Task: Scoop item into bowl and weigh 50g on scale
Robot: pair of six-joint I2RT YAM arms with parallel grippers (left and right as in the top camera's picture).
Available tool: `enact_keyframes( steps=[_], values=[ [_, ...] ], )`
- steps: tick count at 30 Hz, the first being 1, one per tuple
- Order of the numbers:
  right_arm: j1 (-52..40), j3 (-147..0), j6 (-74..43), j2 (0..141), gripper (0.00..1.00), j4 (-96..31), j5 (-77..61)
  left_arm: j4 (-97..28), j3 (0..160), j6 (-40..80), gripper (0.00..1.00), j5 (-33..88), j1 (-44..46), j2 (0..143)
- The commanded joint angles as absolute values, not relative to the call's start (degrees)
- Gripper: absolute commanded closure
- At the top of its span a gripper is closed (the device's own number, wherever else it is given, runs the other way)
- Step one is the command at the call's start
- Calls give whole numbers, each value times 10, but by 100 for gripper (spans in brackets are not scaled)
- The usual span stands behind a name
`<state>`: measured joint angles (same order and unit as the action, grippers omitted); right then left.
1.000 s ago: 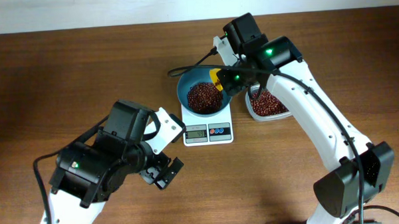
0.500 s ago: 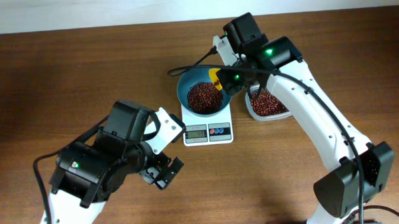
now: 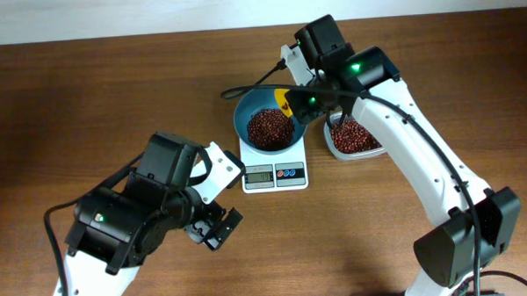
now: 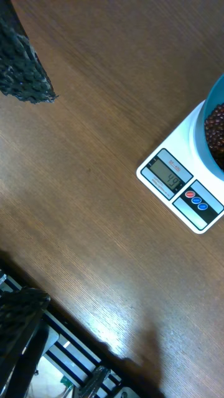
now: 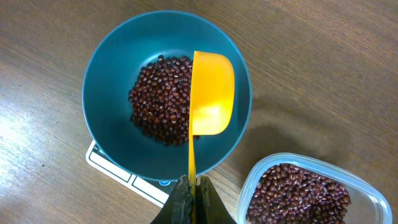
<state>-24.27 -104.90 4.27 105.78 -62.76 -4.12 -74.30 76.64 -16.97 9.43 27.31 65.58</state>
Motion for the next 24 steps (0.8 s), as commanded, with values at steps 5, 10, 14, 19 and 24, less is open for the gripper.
enact_keyframes(
  steps=[5,10,14,19,24],
  values=[
    [-247,-1068,37,1062,96,-627,-58,-742,764,-178,1,92,272,657],
    [-247,-1054,38,1067,96,-627,-55,-742,764,-178,1,92,272,657],
    [-247,-1058,37,1067,96,-622,-56,-742,764,-178,1,92,272,657],
    [-247,-1061,38,1066,96,-624,-48,-742,764,-178,1,92,272,657],
    [-248,-1060,42,1071,96,-632,-28,-742,764,-178,1,92,272,657]
  ],
)
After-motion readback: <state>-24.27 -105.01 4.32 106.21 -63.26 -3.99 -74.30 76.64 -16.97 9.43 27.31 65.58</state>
